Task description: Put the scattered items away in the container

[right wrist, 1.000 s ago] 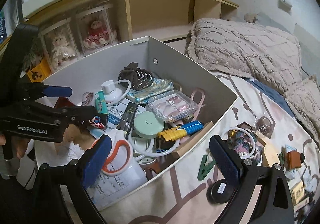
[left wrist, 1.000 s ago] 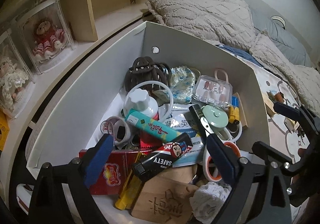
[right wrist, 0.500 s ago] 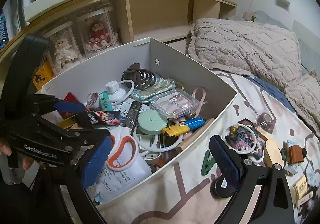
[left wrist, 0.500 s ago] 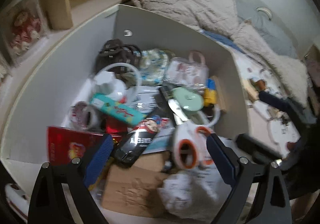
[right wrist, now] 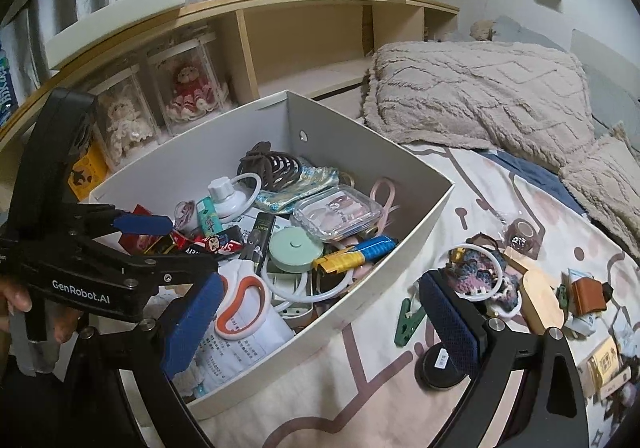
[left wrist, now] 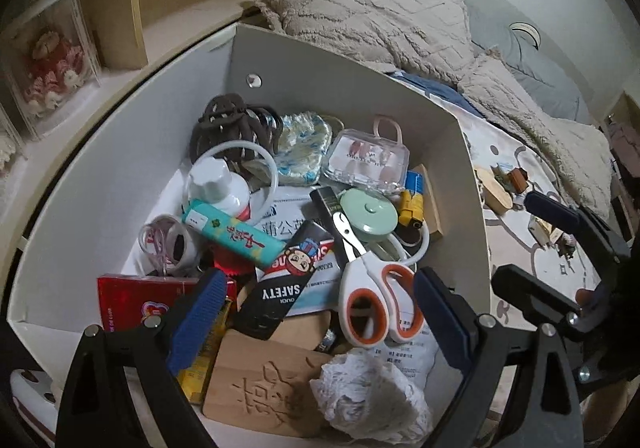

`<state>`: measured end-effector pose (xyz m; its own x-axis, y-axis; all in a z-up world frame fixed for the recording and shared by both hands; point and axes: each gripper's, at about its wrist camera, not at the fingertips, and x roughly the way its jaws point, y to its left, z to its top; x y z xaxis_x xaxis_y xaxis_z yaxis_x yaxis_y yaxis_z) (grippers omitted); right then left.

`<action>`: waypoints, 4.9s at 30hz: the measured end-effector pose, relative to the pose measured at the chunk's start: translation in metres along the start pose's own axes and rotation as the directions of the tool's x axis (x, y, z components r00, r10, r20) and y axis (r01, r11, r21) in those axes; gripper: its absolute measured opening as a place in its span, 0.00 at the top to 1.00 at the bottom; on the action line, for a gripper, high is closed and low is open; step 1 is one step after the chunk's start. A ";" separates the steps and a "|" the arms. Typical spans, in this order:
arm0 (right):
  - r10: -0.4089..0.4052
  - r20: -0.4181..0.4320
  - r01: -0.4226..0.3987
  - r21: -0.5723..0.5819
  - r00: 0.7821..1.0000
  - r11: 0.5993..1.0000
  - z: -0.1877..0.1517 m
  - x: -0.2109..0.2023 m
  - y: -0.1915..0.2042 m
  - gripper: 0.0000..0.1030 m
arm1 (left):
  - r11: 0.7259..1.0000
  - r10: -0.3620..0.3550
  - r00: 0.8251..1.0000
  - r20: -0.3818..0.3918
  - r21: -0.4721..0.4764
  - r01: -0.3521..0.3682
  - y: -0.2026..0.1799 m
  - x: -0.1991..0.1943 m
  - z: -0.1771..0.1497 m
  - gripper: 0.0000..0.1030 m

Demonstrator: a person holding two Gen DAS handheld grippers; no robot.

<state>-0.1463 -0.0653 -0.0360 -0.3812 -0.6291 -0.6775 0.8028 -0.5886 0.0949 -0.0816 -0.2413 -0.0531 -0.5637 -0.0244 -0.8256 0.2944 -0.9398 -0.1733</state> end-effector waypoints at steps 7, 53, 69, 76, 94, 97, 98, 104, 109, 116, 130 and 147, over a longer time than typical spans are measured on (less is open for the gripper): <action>-0.041 0.017 0.041 0.016 0.999 0.999 -0.003 -0.008 -0.007 0.00 | 1.000 0.017 0.997 0.076 0.010 -0.018 -0.006 -0.009 0.001 0.00; -0.421 0.076 0.363 0.386 0.904 0.848 -0.113 -0.178 -0.195 0.00 | 0.971 -0.162 0.950 0.266 0.216 0.105 -0.152 -0.035 -0.007 0.00; -0.484 -0.016 0.444 0.424 0.875 0.789 -0.167 -0.178 -0.234 0.00 | 0.935 -0.158 0.964 0.212 0.347 0.077 -0.208 0.003 -0.020 0.00; -0.498 -0.078 0.483 0.415 0.863 0.771 -0.188 -0.168 -0.249 0.00 | 0.919 -0.126 0.984 0.126 0.388 0.068 -0.224 0.039 -0.028 0.00; -0.483 -0.220 0.530 0.414 0.847 0.741 -0.223 -0.120 -0.293 0.00 | 0.917 -0.069 0.998 0.010 0.395 0.059 -0.225 0.111 -0.035 0.02; -0.464 -0.214 0.509 0.423 0.860 0.750 -0.224 -0.116 -0.297 0.00 | 0.917 -0.063 0.998 -0.001 0.394 0.058 -0.224 0.123 -0.034 0.05; -0.465 -0.211 0.509 0.423 0.860 0.750 -0.224 -0.116 -0.298 0.00 | 0.917 -0.057 0.998 -0.006 0.396 0.055 -0.224 0.127 -0.034 0.05; -0.468 -0.185 0.498 0.453 0.864 0.739 -0.218 -0.117 -0.314 0.00 | 0.926 -0.003 1.000 -0.022 0.377 0.011 -0.215 0.145 -0.033 0.06; -0.503 -0.140 0.503 0.477 0.853 0.720 -0.210 -0.120 -0.330 0.05 | 0.930 -0.010 1.000 -0.003 0.368 0.010 -0.211 0.147 -0.032 0.09; -0.525 -0.151 0.529 0.466 0.837 0.709 -0.205 -0.104 -0.344 0.52 | 0.930 -0.018 0.999 -0.027 0.366 0.027 -0.210 0.152 -0.032 0.36; -0.443 -0.126 0.452 0.423 0.888 0.785 -0.215 -0.107 -0.313 0.85 | 0.900 -0.086 0.994 -0.064 0.422 0.105 -0.226 0.143 -0.040 0.50; -0.314 -0.079 0.309 0.507 0.946 0.805 -0.252 -0.152 -0.236 0.89 | 0.850 -0.184 0.974 -0.133 0.477 0.226 -0.250 0.123 -0.056 0.50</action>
<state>-0.1621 0.2973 -0.1388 -0.5765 -0.3706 -0.7282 0.2958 -0.9254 0.2368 -0.1808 0.0101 -0.1412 -0.5001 0.1945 -0.8438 -0.2450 -0.9664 -0.0776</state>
